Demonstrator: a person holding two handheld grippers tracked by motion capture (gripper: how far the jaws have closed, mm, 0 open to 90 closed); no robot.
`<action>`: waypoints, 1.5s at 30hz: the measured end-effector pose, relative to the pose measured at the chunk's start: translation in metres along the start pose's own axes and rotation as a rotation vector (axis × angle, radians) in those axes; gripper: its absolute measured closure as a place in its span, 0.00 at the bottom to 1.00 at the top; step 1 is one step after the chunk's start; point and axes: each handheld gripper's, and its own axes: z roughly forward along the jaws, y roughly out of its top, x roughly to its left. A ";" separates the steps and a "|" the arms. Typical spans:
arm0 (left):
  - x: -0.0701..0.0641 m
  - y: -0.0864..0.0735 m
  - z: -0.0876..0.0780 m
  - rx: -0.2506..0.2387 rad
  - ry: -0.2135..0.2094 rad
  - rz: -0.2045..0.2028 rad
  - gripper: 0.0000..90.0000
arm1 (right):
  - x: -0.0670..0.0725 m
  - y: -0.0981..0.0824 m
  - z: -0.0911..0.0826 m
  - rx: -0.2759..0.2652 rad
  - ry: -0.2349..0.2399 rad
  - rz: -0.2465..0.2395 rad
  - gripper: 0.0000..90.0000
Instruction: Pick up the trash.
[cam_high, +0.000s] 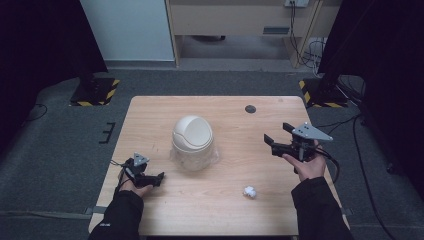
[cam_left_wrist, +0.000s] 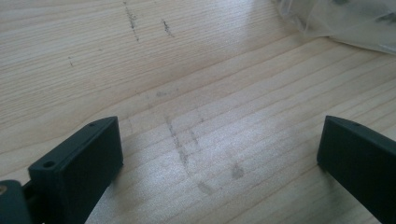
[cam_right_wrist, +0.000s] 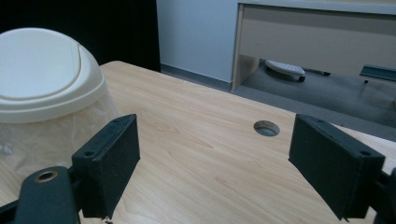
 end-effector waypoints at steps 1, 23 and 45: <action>0.000 0.000 0.000 0.000 0.000 0.000 0.00 | 0.000 0.000 0.000 0.000 0.000 0.000 0.18; 0.000 0.000 0.000 0.000 0.000 0.000 0.00 | 0.009 0.039 0.017 -0.019 0.037 -0.033 0.17; 0.000 0.000 0.000 0.000 0.000 0.000 0.00 | 0.028 0.074 0.047 -0.014 0.088 -0.085 0.17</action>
